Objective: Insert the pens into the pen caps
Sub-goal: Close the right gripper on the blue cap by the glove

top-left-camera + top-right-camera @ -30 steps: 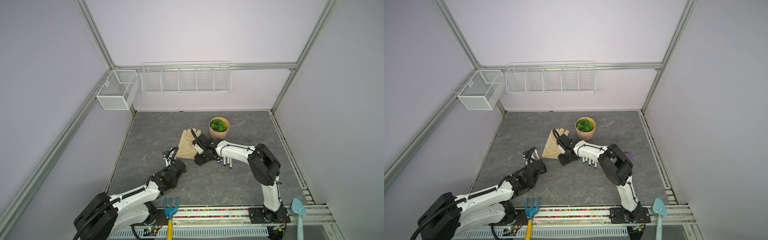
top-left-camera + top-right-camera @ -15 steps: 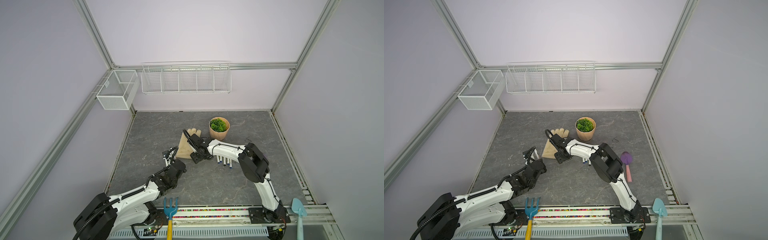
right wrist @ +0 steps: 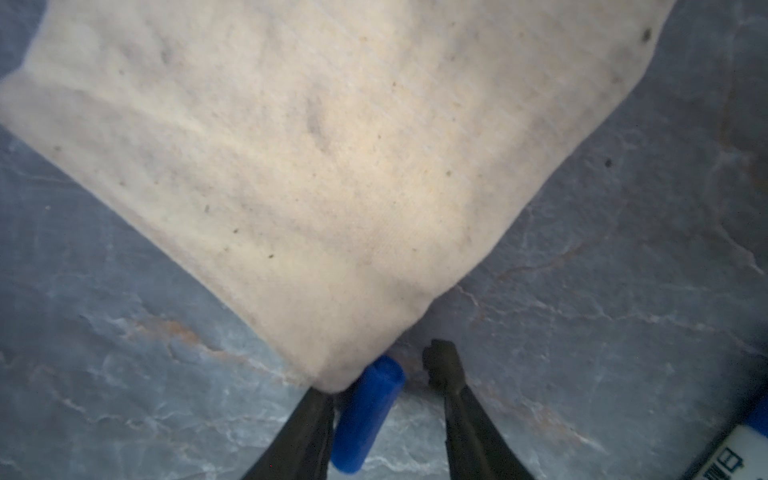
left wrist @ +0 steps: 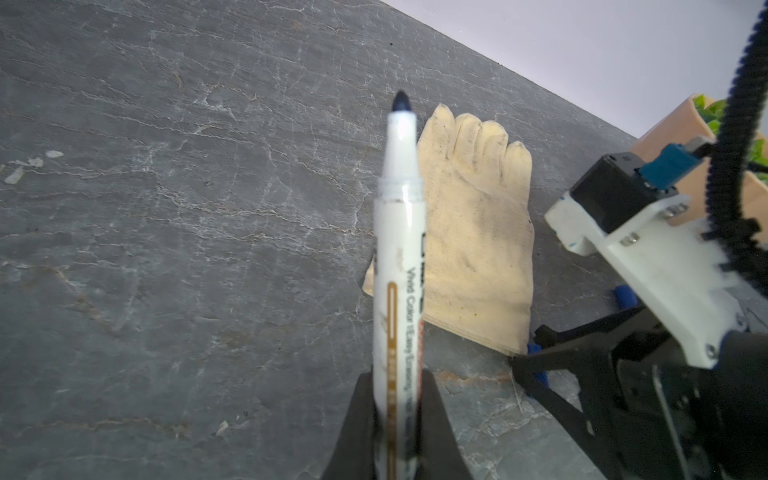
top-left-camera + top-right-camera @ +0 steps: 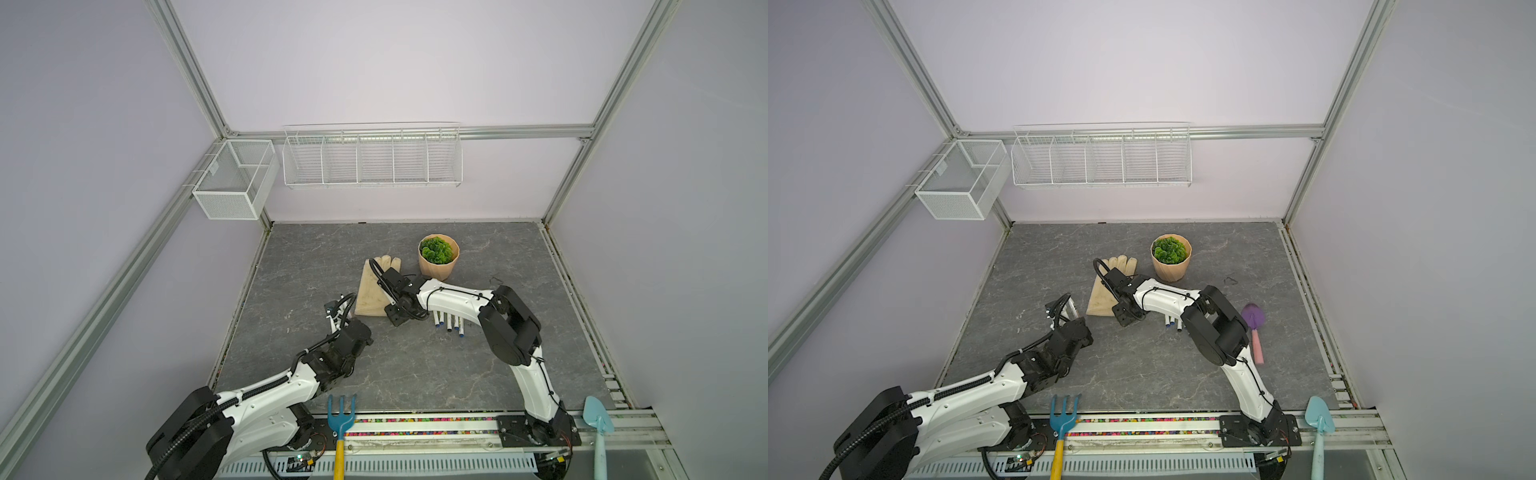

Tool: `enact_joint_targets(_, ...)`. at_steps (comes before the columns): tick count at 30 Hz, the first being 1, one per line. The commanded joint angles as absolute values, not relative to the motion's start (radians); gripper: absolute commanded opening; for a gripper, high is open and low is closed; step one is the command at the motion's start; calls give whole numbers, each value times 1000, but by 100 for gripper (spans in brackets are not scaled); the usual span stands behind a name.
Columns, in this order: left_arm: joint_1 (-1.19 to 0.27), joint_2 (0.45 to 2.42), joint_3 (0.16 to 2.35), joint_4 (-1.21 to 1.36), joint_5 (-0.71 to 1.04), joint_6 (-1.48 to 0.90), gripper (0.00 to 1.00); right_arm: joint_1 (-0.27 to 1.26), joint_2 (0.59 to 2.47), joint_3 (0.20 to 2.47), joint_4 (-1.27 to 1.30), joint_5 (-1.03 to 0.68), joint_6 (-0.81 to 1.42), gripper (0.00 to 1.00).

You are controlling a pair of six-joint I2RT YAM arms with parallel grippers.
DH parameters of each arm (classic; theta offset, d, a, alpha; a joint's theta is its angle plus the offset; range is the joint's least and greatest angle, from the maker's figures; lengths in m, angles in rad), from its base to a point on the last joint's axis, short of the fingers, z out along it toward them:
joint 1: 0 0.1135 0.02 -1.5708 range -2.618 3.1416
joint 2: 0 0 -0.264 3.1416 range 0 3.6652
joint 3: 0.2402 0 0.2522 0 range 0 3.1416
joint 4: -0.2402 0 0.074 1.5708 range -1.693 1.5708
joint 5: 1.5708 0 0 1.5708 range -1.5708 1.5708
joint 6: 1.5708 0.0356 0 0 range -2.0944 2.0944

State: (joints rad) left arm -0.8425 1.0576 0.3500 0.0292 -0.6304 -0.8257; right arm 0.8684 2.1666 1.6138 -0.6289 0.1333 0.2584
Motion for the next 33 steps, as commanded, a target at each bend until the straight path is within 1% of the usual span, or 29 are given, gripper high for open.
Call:
enact_joint_targets(1, -839, 1042, 373, 28, -643, -824, 0, 842, 2143, 1577, -699, 98, 288, 42)
enact_joint_targets(5, -838, 1044, 372, 28, -639, -822, 0, 827, 2127, 1560, -697, 78, 297, 42)
enact_joint_targets(17, -839, 1049, 373, 33, -633, -821, 0, 808, 2079, 1525, -685, 40, 317, 43)
enact_joint_targets(25, -838, 1048, 374, 32, -632, -820, 0, 808, 2127, 1583, -718, 51, 297, 42)
enact_joint_targets(33, -838, 1057, 376, 41, -629, -818, 0, 816, 2217, 1698, -802, 89, 266, 42)
